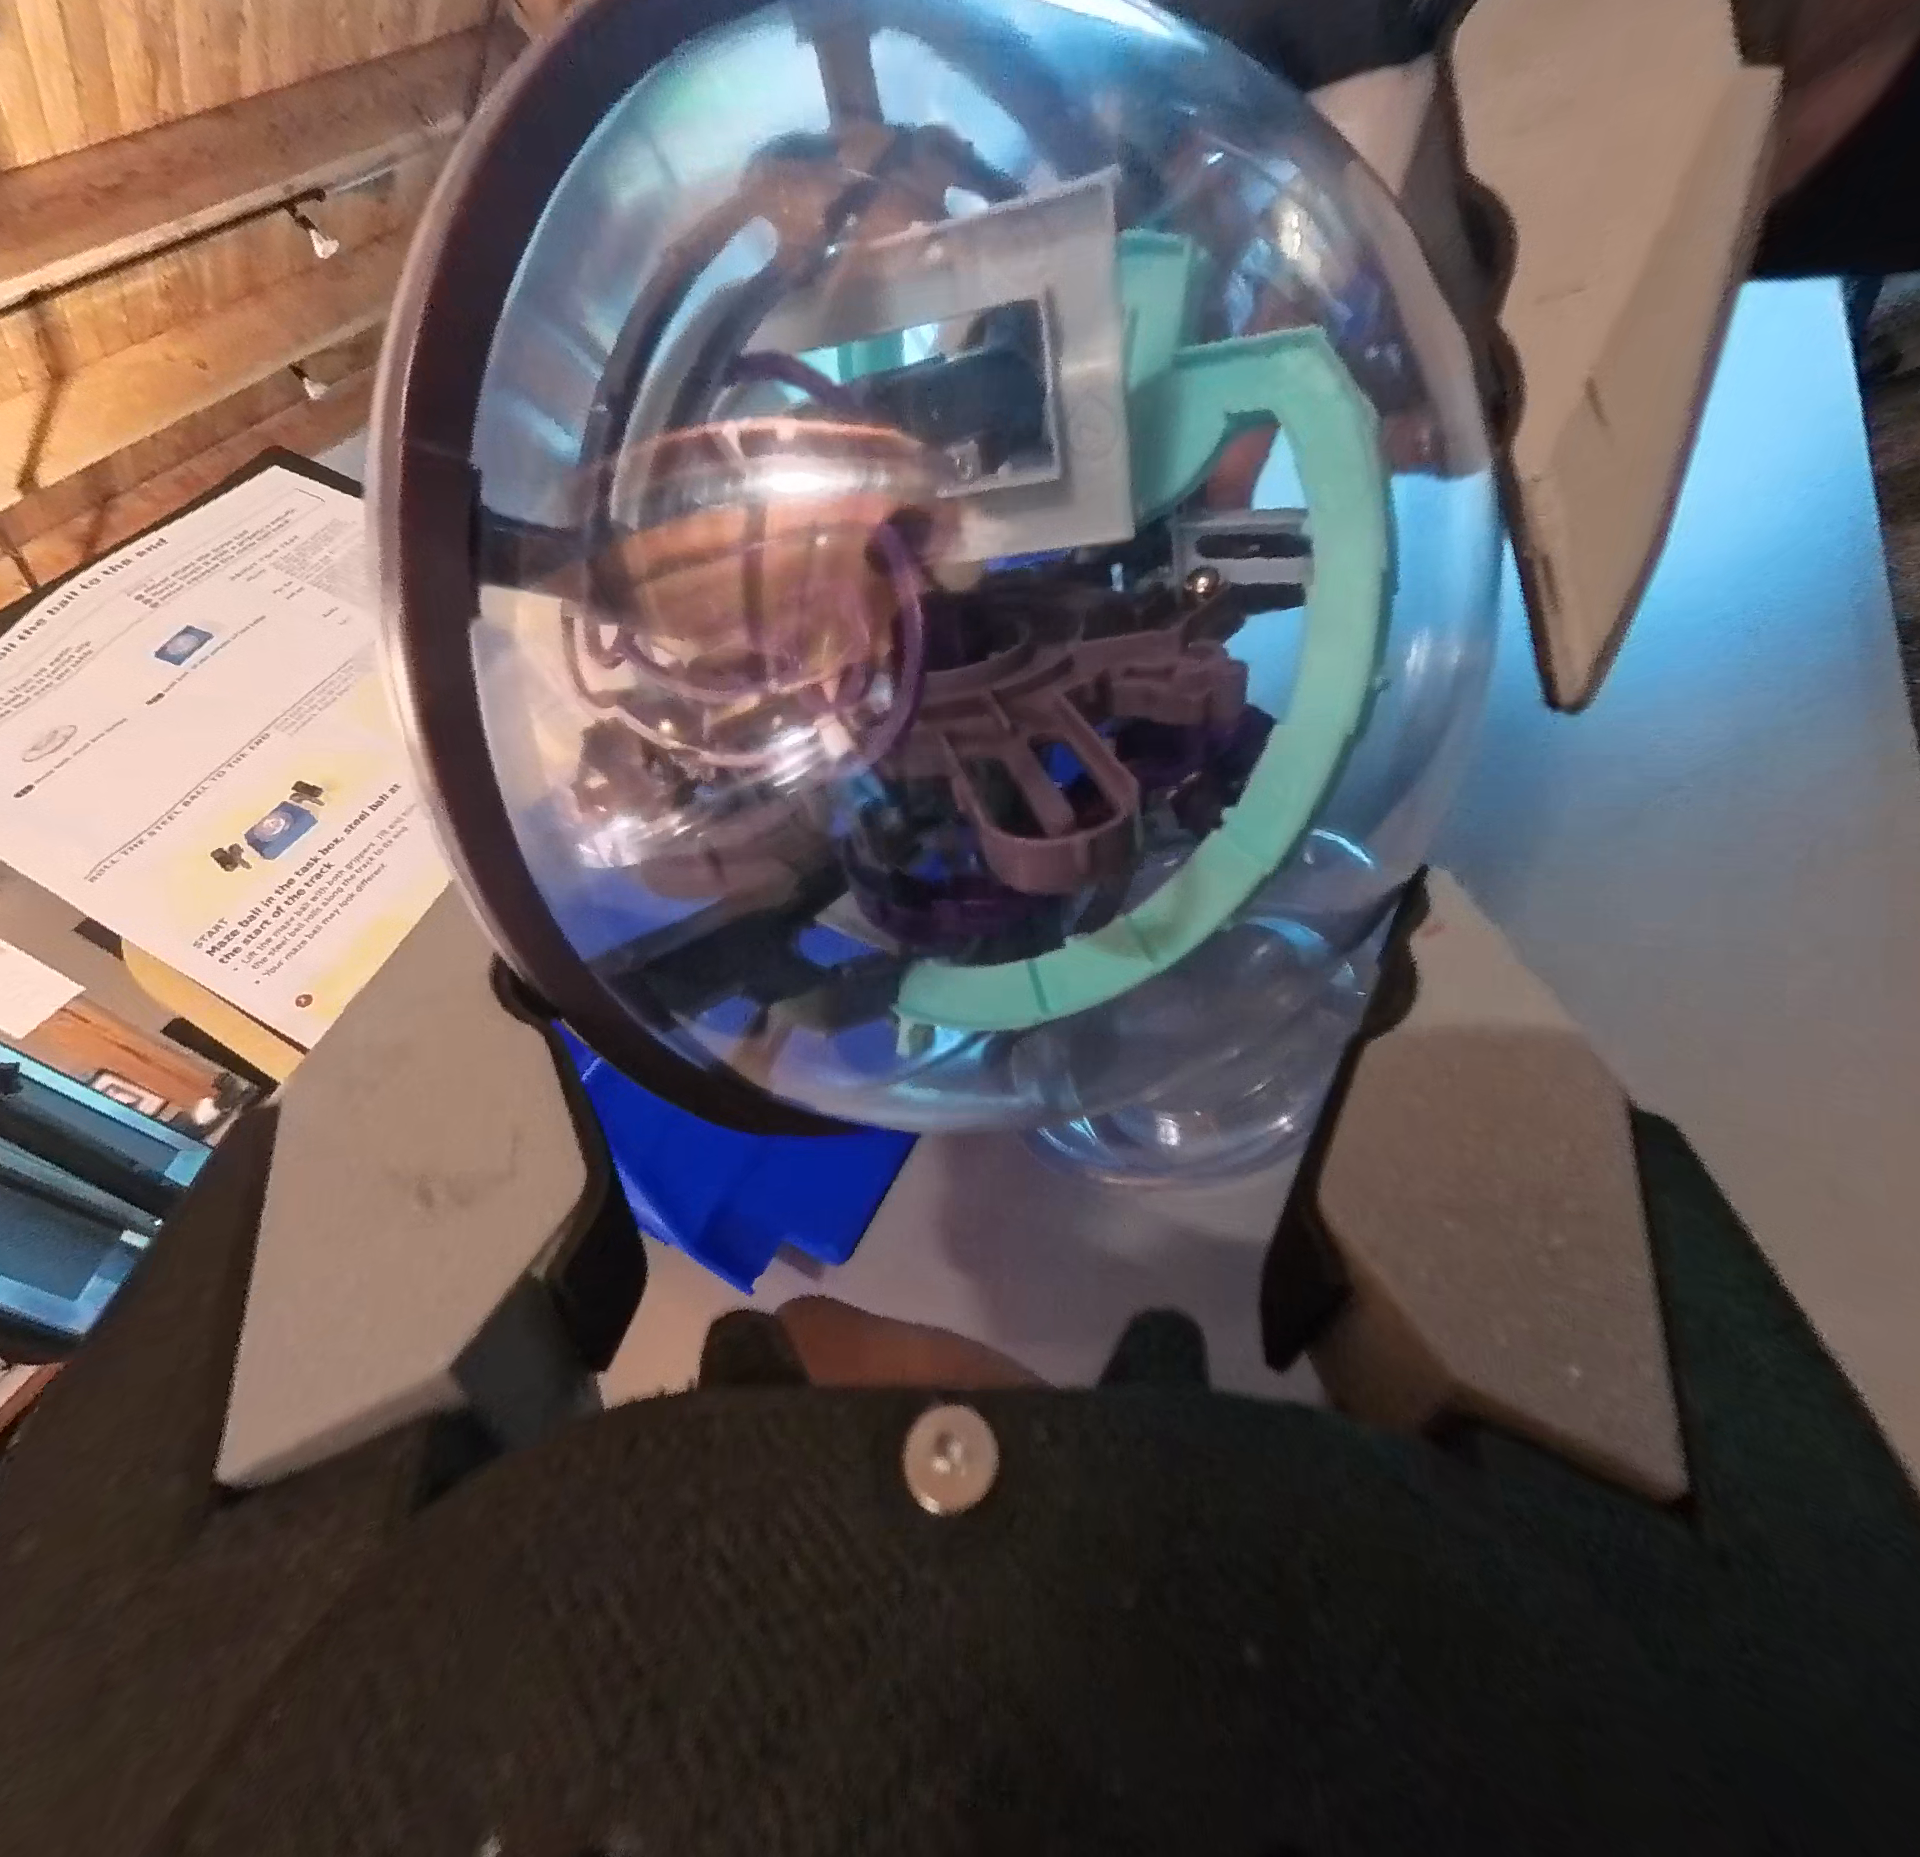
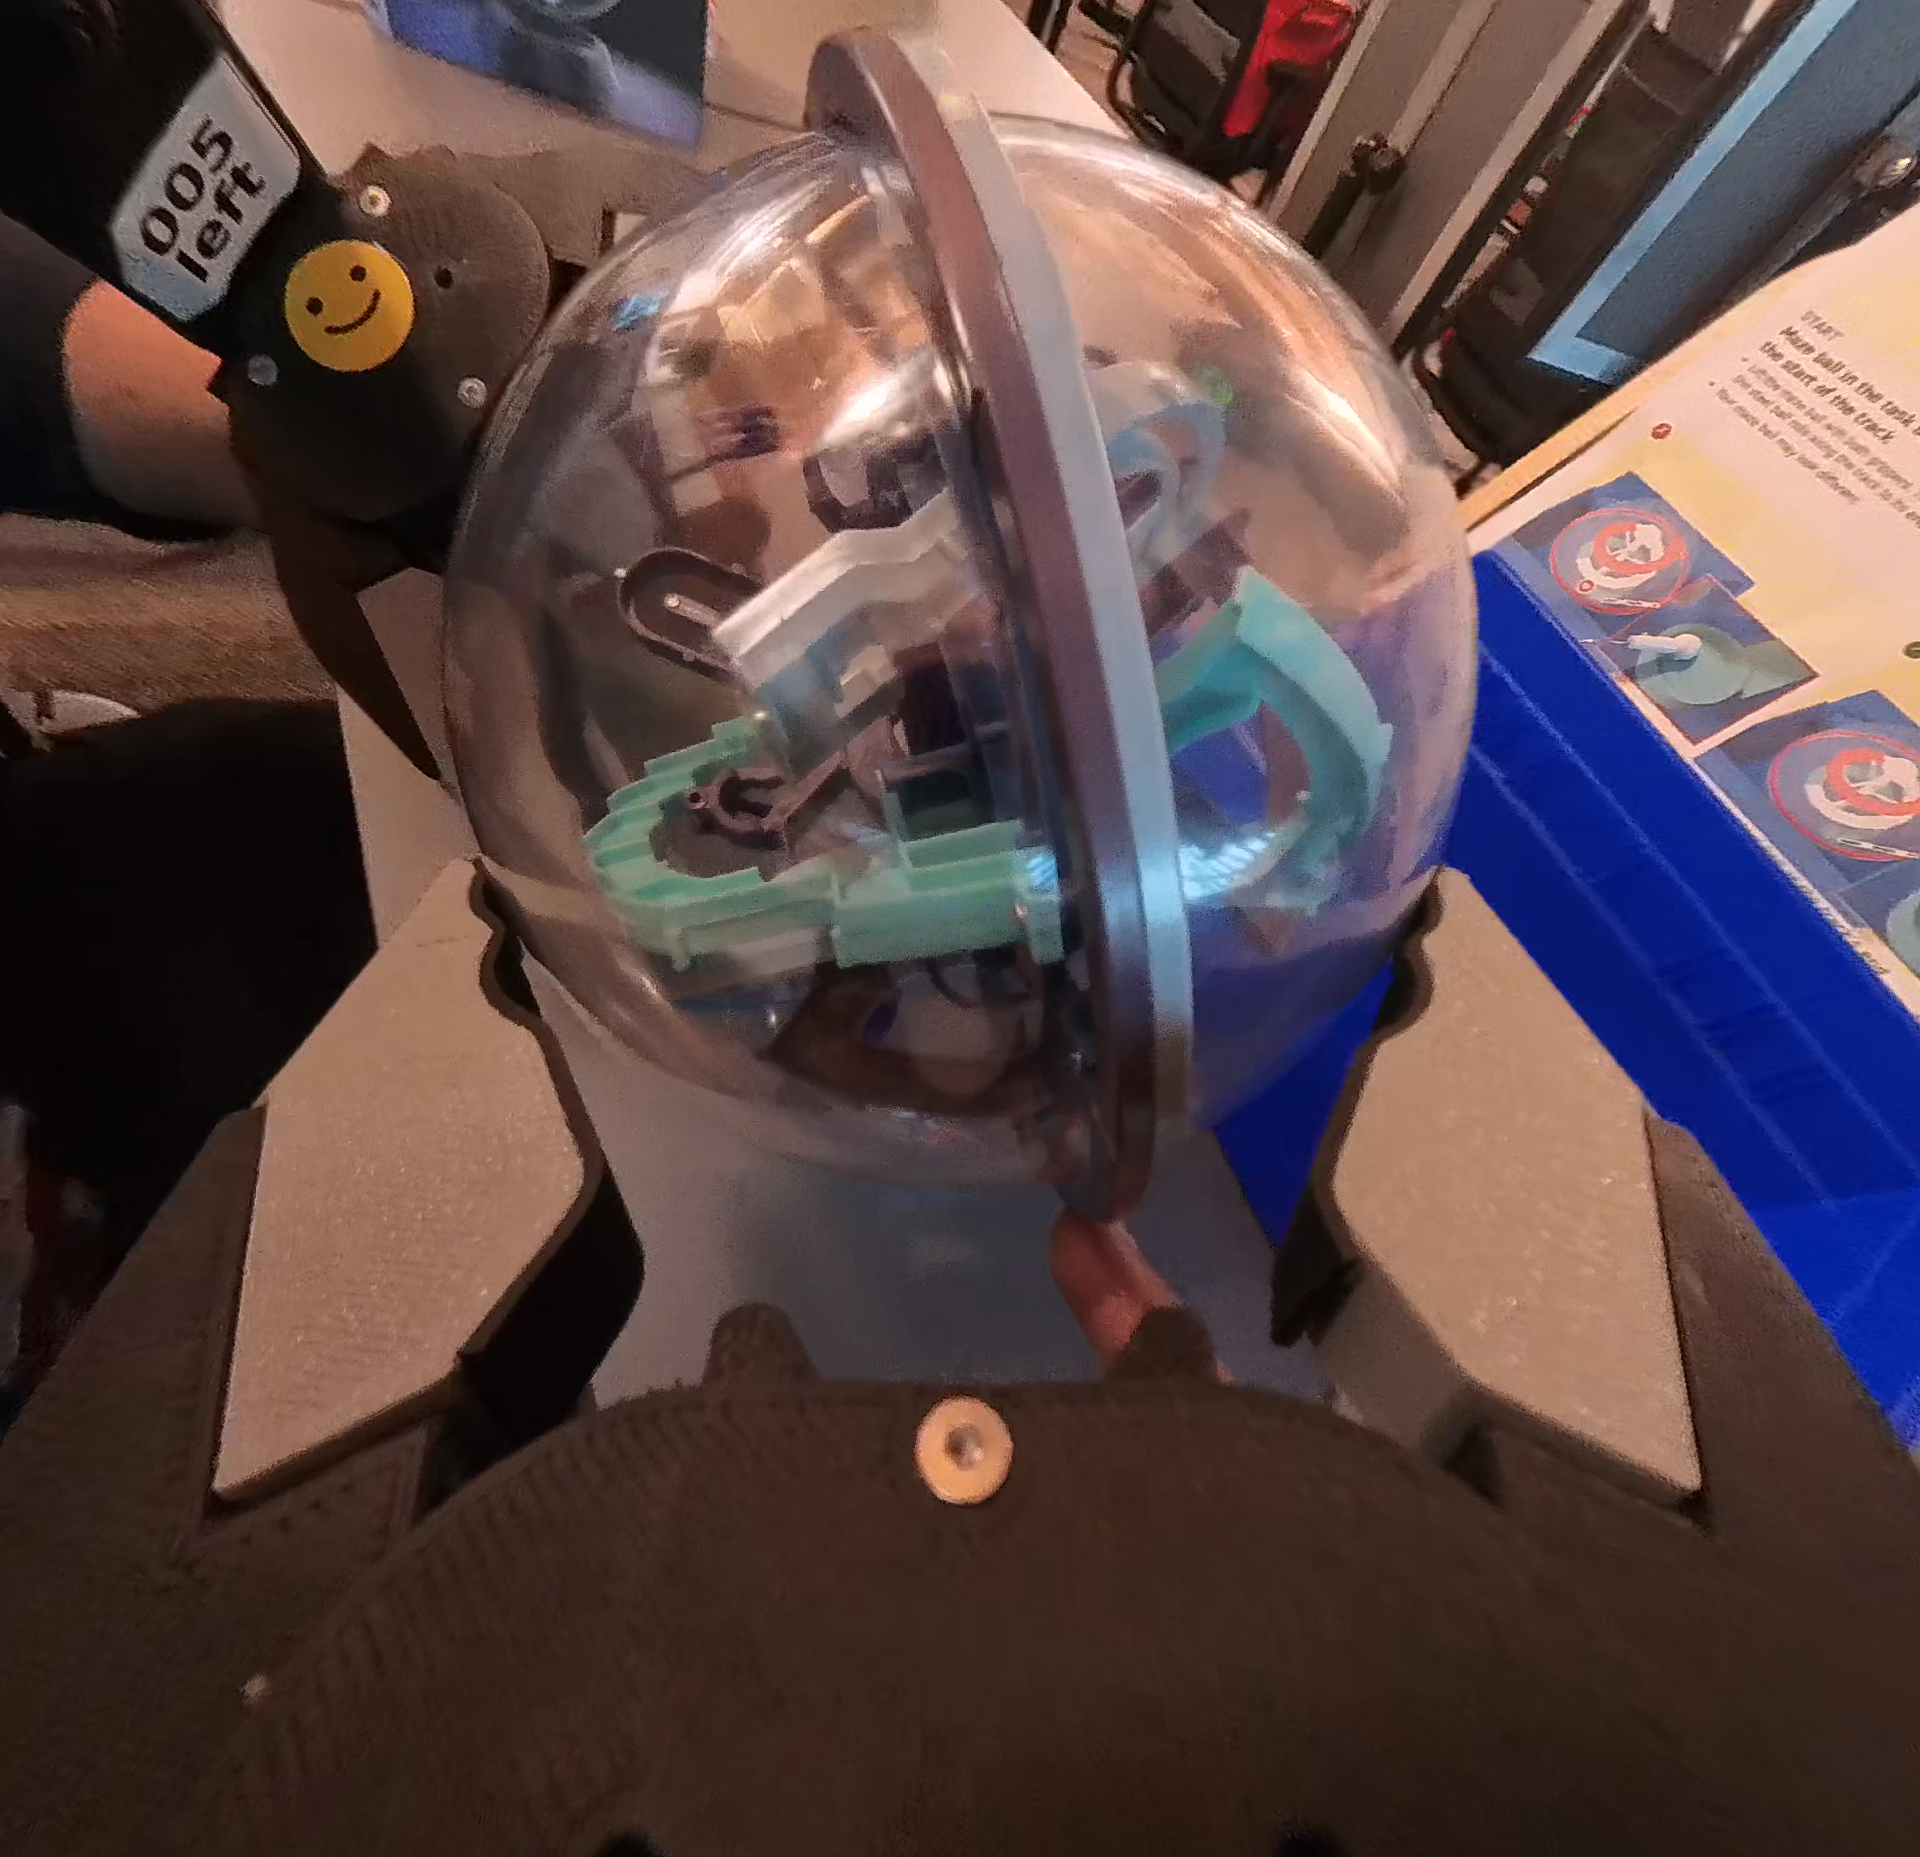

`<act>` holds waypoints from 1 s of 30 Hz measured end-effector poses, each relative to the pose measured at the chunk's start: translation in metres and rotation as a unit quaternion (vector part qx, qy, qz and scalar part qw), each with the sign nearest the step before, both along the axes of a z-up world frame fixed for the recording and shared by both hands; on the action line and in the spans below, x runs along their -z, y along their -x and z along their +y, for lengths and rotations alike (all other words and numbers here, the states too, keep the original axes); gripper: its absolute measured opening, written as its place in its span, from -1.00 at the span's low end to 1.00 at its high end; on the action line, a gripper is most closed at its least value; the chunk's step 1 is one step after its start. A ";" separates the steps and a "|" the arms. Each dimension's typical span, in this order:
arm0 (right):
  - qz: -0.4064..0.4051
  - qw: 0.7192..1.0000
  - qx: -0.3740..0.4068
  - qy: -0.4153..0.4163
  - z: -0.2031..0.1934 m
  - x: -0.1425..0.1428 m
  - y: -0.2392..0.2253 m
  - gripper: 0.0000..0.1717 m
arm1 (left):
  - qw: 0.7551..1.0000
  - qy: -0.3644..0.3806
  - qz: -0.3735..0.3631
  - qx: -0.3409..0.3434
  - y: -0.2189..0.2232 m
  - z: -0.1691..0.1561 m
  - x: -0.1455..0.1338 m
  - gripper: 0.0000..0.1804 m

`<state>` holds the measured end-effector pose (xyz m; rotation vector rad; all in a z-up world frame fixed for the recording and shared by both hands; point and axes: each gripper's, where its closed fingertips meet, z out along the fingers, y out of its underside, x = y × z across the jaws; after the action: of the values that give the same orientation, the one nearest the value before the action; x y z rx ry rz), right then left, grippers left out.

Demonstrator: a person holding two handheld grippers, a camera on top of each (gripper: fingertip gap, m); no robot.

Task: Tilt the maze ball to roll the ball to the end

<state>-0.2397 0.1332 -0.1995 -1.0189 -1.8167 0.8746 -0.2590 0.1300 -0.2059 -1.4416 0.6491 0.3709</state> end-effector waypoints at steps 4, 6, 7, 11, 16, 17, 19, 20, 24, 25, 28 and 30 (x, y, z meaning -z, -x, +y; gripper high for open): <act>-0.013 0.998 0.032 -0.044 0.003 -0.002 -0.001 0.84 | 0.999 0.023 -0.022 -0.007 0.003 0.004 0.006 0.70; -0.019 0.997 0.047 -0.057 0.003 -0.006 -0.002 0.84 | 0.999 0.035 -0.039 -0.003 0.003 0.005 0.007 0.71; -0.020 0.997 0.051 -0.058 0.001 -0.009 -0.003 0.84 | 0.998 0.038 -0.051 0.003 0.001 0.004 0.006 0.71; -0.011 0.999 0.047 -0.017 -0.007 -0.026 -0.002 0.84 | 0.990 0.046 -0.121 0.047 -0.007 0.000 -0.004 0.70; -0.045 0.998 0.034 0.040 -0.010 -0.035 0.002 0.84 | 0.978 0.042 -0.186 0.080 -0.010 -0.007 -0.018 0.68; -0.056 0.997 0.037 0.039 -0.009 -0.035 0.002 0.84 | 0.976 0.045 -0.197 0.081 -0.009 -0.007 -0.018 0.67; -0.083 0.995 0.048 0.035 -0.010 -0.036 0.003 0.84 | 0.972 0.049 -0.211 0.086 -0.009 -0.008 -0.020 0.68; -0.100 0.993 0.057 0.036 -0.010 -0.036 0.003 0.84 | 0.969 0.055 -0.223 0.092 -0.009 -0.008 -0.020 0.68; -0.157 0.984 0.083 0.027 -0.011 -0.037 0.002 0.84 | 0.959 0.073 -0.253 0.106 -0.010 -0.009 -0.020 0.68; -0.163 0.983 0.087 0.020 -0.011 -0.038 0.002 0.84 | 0.957 0.076 -0.257 0.107 -0.010 -0.010 -0.020 0.68; -0.172 0.980 0.097 0.005 -0.013 -0.039 0.001 0.84 | 0.953 0.087 -0.268 0.111 -0.011 -0.011 -0.019 0.68; -0.168 0.981 0.100 0.007 -0.015 -0.038 0.002 0.84 | 0.952 0.096 -0.269 0.111 -0.011 -0.013 -0.018 0.68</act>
<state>-0.2413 0.1186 -0.1612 -1.3993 -1.9396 0.6216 -0.2475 0.1172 -0.1879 -1.5460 0.3988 -0.2678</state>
